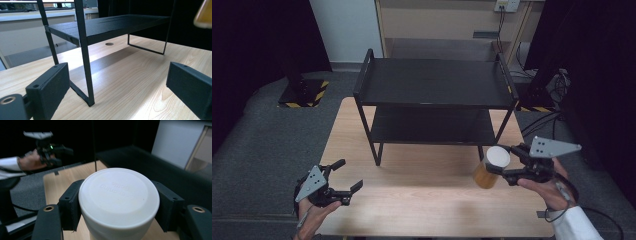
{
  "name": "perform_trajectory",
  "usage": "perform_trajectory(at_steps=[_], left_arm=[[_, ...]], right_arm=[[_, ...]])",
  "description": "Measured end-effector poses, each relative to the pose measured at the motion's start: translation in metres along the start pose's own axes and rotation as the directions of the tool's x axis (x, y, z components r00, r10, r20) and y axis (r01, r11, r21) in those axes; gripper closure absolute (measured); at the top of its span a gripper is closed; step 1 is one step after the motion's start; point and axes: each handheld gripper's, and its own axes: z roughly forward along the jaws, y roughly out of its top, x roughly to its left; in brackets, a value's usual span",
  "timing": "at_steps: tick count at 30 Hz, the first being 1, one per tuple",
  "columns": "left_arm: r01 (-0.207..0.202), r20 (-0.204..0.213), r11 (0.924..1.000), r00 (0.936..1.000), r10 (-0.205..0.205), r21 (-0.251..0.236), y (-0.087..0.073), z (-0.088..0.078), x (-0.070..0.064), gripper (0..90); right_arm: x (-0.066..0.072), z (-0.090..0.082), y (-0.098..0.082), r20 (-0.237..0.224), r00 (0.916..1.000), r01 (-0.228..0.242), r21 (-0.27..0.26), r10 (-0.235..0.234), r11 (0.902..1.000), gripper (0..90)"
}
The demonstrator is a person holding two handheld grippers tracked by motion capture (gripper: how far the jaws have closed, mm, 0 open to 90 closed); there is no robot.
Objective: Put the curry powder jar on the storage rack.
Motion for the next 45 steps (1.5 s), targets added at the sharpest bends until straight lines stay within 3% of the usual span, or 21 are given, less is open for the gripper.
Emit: perform_trajectory(at_steps=[4,10,11,13,16,20,23,24,25,26,31,36,37,38,39,41,45], left_arm=[[0.000,-0.001,1.0000,1.0000,0.000,-0.001,0.000,0.000,0.000,4.1],[0.002,-0.001,1.0000,1.0000,-0.002,0.000,0.000,0.000,0.000,4.1],[0.001,-0.001,1.0000,1.0000,-0.001,0.000,0.000,0.000,0.000,4.1],[0.001,0.000,1.0000,1.0000,-0.001,-0.003,0.000,-0.001,0.000,4.1],[0.001,-0.001,1.0000,1.0000,-0.001,-0.003,0.000,-0.001,0.001,4.1],[0.000,0.000,1.0000,1.0000,0.000,-0.005,0.000,-0.002,0.001,4.2],[0.004,-0.001,1.0000,1.0000,-0.004,-0.002,-0.001,-0.002,0.001,4.2],[0.004,-0.001,1.0000,1.0000,-0.004,-0.002,-0.001,-0.002,0.001,4.1],[0.005,0.000,1.0000,1.0000,-0.005,0.000,0.000,-0.002,0.001,4.2],[0.005,0.000,1.0000,1.0000,-0.005,0.000,0.000,-0.002,0.001,4.2],[0.003,0.000,1.0000,1.0000,-0.003,-0.004,-0.001,-0.002,0.001,4.2],[0.004,0.001,1.0000,1.0000,-0.004,0.000,-0.001,-0.002,0.002,4.2],[0.004,0.001,1.0000,1.0000,-0.004,-0.001,-0.001,-0.002,0.002,4.3],[0.004,0.001,1.0000,1.0000,-0.004,-0.001,-0.001,-0.002,0.002,4.3],[0.004,0.002,1.0000,1.0000,-0.004,-0.001,-0.001,-0.002,0.002,4.3],[0.004,0.001,1.0000,1.0000,-0.004,-0.002,-0.001,-0.003,0.002,4.3],[0.006,-0.002,1.0000,1.0000,-0.006,-0.001,-0.002,-0.003,0.002,4.3]], right_arm=[[0.007,-0.002,0.055,-0.008,0.9985,0.055,0.012,-0.055,0.9984,33.4],[0.017,0.003,0.125,-0.003,0.9968,0.080,0.027,-0.080,0.9964,33.4],[0.017,0.003,0.125,-0.003,0.9968,0.080,0.027,-0.080,0.9964,33.4],[0.018,0.007,0.148,0.005,0.9967,0.080,0.029,-0.080,0.9964,33.4],[0.016,0.010,0.160,0.014,0.9974,0.070,0.027,-0.071,0.9972,33.4],[0.011,0.016,0.186,0.059,0.9956,0.070,0.038,-0.072,0.9968,33.4],[-0.001,0.022,0.209,0.106,0.9922,0.062,0.034,-0.066,0.9975,33.5],[-0.001,0.022,0.209,0.106,0.9922,0.062,0.034,-0.066,0.9975,33.5],[-0.006,0.026,0.221,0.141,0.9870,0.072,0.041,-0.077,0.9965,33.4],[-0.006,0.026,0.221,0.141,0.9870,0.072,0.041,-0.077,0.9965,33.4],[-0.026,0.037,0.242,0.231,0.9725,0.022,0.042,-0.031,0.9989,33.4],[-0.044,0.050,0.243,0.317,0.9481,-0.029,0.029,0.018,0.9991,33.5],[-0.052,0.055,0.241,0.342,0.9391,-0.049,0.031,0.036,0.9983,33.4],[-0.052,0.055,0.241,0.342,0.9391,-0.049,0.031,0.036,0.9983,33.4],[-0.058,0.058,0.236,0.362,0.9306,-0.065,0.015,0.056,0.9977,33.4],[-0.063,0.060,0.231,0.380,0.9221,-0.082,0.007,0.073,0.9966,33.4],[-0.069,0.064,0.227,0.387,0.9183,-0.098,0.012,0.086,0.9951,33.4]])
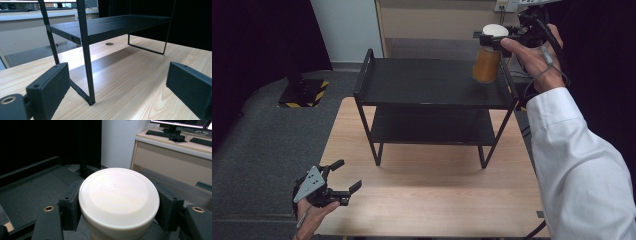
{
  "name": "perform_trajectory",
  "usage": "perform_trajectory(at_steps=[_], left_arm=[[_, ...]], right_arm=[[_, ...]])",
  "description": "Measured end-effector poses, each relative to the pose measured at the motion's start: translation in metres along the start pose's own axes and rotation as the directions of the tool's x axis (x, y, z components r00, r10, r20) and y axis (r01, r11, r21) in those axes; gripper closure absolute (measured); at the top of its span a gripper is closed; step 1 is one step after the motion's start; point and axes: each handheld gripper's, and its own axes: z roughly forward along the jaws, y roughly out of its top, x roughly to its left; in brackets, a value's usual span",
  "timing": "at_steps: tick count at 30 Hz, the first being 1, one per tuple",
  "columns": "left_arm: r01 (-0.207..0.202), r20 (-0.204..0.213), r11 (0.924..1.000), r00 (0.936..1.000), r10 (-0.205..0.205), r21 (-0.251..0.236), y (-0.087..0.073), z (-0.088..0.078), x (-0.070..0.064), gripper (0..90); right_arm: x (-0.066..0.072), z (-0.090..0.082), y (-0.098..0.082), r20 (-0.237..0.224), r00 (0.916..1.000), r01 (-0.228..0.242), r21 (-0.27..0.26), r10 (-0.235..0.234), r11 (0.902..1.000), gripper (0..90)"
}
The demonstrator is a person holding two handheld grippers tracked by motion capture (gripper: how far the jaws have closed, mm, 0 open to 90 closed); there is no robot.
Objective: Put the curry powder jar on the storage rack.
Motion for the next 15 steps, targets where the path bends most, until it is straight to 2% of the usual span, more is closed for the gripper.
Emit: perform_trajectory(at_steps=[5,11,12,13,14,15], left_arm=[[-0.002,0.004,1.0000,1.0000,0.002,0.001,0.000,0.000,0.000,4.3],[0.001,0.007,1.0000,1.0000,-0.001,0.001,0.000,0.000,0.001,4.9],[-0.002,0.008,1.0000,1.0000,0.002,0.000,0.000,0.000,0.001,4.9],[-0.003,0.008,1.0000,1.0000,0.003,0.000,0.000,0.000,0.001,4.9],[-0.002,0.008,1.0000,1.0000,0.002,-0.002,0.000,0.000,0.001,4.9],[-0.001,0.007,1.0000,1.0000,0.001,0.000,0.000,0.000,0.001,4.9]], right_arm=[[-0.003,0.009,-0.007,0.001,1.0000,-0.005,0.017,0.005,0.9998,33.4],[-0.006,0.011,-0.016,0.000,0.9996,-0.029,-0.012,0.029,0.9995,33.1],[-0.006,0.011,-0.017,0.003,0.9995,-0.033,-0.019,0.033,0.9993,30.6],[-0.007,0.010,-0.024,0.003,0.9992,-0.041,-0.061,0.041,0.9973,22.1],[-0.010,0.010,-0.026,-0.012,0.9970,-0.077,-0.077,0.077,0.9941,18.1],[-0.010,0.008,-0.026,-0.014,0.9964,-0.085,-0.083,0.084,0.9930,15.8]])
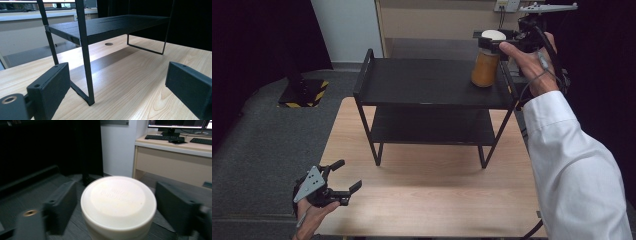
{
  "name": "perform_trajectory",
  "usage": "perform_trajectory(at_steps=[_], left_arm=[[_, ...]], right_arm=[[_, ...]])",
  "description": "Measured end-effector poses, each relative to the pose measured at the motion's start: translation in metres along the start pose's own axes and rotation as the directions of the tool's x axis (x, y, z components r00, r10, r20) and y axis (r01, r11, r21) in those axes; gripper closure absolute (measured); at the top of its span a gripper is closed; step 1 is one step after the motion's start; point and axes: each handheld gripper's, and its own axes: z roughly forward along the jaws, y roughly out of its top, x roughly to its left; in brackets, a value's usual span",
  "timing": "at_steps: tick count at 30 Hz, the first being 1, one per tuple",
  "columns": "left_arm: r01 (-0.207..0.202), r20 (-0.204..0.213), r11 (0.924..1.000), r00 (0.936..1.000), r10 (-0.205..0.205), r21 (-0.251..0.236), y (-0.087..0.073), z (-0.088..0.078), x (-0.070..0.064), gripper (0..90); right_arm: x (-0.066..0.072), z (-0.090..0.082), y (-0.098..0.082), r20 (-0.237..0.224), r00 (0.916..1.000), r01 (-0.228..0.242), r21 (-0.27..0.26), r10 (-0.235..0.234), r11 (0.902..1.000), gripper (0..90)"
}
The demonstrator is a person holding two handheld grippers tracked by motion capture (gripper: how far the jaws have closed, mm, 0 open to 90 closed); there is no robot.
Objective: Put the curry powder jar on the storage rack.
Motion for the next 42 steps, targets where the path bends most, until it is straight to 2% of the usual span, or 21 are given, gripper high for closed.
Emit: perform_trajectory(at_steps=[1,2,3,4,5,6,7,8,9,14,17,19,22,23,30,33,36,40,42], left_arm=[[-0.001,-0.001,1.0000,1.0000,0.001,0.000,0.000,0.000,0.000,4.8],[-0.001,-0.001,1.0000,1.0000,0.001,-0.004,0.000,-0.001,0.000,4.8],[-0.001,-0.001,1.0000,1.0000,0.001,-0.004,0.000,-0.001,0.000,4.8],[-0.002,-0.002,1.0000,1.0000,0.002,-0.003,0.000,-0.001,0.000,4.8],[-0.001,0.000,1.0000,1.0000,0.001,-0.004,0.000,-0.001,0.000,4.8],[-0.001,0.000,1.0000,1.0000,0.001,-0.004,0.000,-0.001,0.000,4.8],[-0.002,0.007,1.0000,1.0000,0.002,0.001,0.000,0.000,0.001,4.8],[-0.002,0.007,1.0000,1.0000,0.002,0.001,0.000,0.000,0.001,4.8],[-0.002,0.008,1.0000,1.0000,0.002,0.001,0.000,0.000,0.001,4.8],[-0.008,0.015,1.0000,0.9999,0.008,0.004,0.001,0.001,0.000,4.7],[-0.008,0.015,1.0000,0.9999,0.008,-0.002,0.001,0.001,-0.001,4.8],[-0.008,0.018,1.0000,0.9998,0.008,-0.001,0.001,0.002,0.000,4.9],[-0.007,0.020,1.0000,0.9998,0.007,0.002,0.002,0.002,0.000,4.9],[-0.008,0.021,1.0000,0.9997,0.008,0.002,0.002,0.003,0.000,4.8],[-0.007,0.020,1.0000,0.9998,0.007,0.004,0.002,0.003,-0.001,4.8],[-0.005,0.022,1.0000,0.9997,0.005,0.003,0.001,0.004,-0.001,4.8],[-0.006,0.022,1.0000,0.9997,0.006,0.003,0.002,0.003,-0.001,4.8],[-0.005,0.019,1.0000,0.9998,0.005,0.001,0.002,0.003,-0.001,4.8],[-0.006,0.019,1.0000,0.9998,0.006,0.002,0.002,0.003,-0.001,4.8]], right_arm=[[0.002,-0.002,0.002,0.011,0.9998,0.017,0.003,-0.017,0.9998,14.1],[0.003,-0.010,0.002,0.012,0.9997,0.020,-0.017,-0.020,0.9997,13.9],[0.003,-0.010,0.002,0.012,0.9997,0.020,-0.017,-0.020,0.9997,13.9],[0.005,-0.017,0.002,0.011,0.9994,0.032,-0.031,-0.032,0.9990,13.9],[0.011,-0.029,0.002,0.023,0.9974,0.069,-0.040,-0.068,0.9968,13.8],[0.011,-0.029,0.002,0.023,0.9974,0.069,-0.040,-0.068,0.9968,13.8],[0.013,-0.043,0.002,0.005,0.9963,0.085,-0.044,-0.085,0.9954,13.9],[0.013,-0.043,0.002,0.005,0.9963,0.085,-0.044,-0.085,0.9954,13.9],[0.017,-0.059,-0.001,-0.008,0.9940,0.108,-0.052,-0.109,0.9928,14.2],[0.027,-0.094,-0.011,-0.046,0.9887,0.140,-0.058,-0.143,0.9885,15.0],[0.034,-0.115,-0.023,-0.076,0.9845,0.154,-0.061,-0.158,0.9863,15.3],[0.040,-0.131,-0.040,-0.109,0.9797,0.160,-0.076,-0.168,0.9842,15.5],[0.047,-0.140,-0.050,-0.124,0.9754,0.174,-0.076,-0.182,0.9818,15.6],[0.050,-0.146,-0.059,-0.149,0.9709,0.177,-0.077,-0.187,0.9812,15.9],[0.055,-0.154,-0.082,-0.206,0.9597,0.180,-0.070,-0.191,0.9811,15.7],[0.054,-0.156,-0.091,-0.213,0.9594,0.173,-0.070,-0.184,0.9824,15.7],[0.053,-0.157,-0.094,-0.207,0.9603,0.177,-0.070,-0.188,0.9818,15.7],[0.048,-0.158,-0.097,-0.212,0.9651,0.140,-0.076,-0.154,0.9872,15.7],[0.048,-0.158,-0.098,-0.207,0.9663,0.138,-0.081,-0.153,0.9870,15.7]])
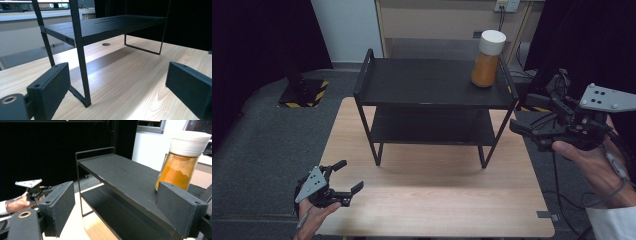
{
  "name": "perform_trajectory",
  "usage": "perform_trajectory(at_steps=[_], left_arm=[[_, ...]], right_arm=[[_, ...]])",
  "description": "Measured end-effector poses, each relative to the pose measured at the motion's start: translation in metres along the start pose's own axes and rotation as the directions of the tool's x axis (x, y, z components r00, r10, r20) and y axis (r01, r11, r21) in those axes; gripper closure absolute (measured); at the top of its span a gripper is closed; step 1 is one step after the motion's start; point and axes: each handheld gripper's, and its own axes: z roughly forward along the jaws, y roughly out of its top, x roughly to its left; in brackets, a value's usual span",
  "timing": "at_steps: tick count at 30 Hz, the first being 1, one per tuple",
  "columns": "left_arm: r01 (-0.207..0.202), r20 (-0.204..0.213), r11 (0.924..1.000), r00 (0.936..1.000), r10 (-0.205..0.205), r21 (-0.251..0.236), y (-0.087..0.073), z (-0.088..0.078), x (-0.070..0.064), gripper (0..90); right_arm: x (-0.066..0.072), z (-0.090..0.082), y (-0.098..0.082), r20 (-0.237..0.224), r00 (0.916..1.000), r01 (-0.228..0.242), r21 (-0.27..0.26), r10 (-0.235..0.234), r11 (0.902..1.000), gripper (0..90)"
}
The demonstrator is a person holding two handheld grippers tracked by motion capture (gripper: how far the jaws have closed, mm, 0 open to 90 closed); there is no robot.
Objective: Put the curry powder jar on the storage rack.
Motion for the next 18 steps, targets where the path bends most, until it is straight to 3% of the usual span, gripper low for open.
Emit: perform_trajectory(at_steps=[18], left_arm=[[-0.001,0.001,1.0000,1.0000,0.001,0.001,0.0000,-0.0001,0.0006,4.8]], right_arm=[[-0.0005,0.0043,0.0024,-0.007,0.9999,0.008,-0.004,-0.008,1.0000,15.5]])
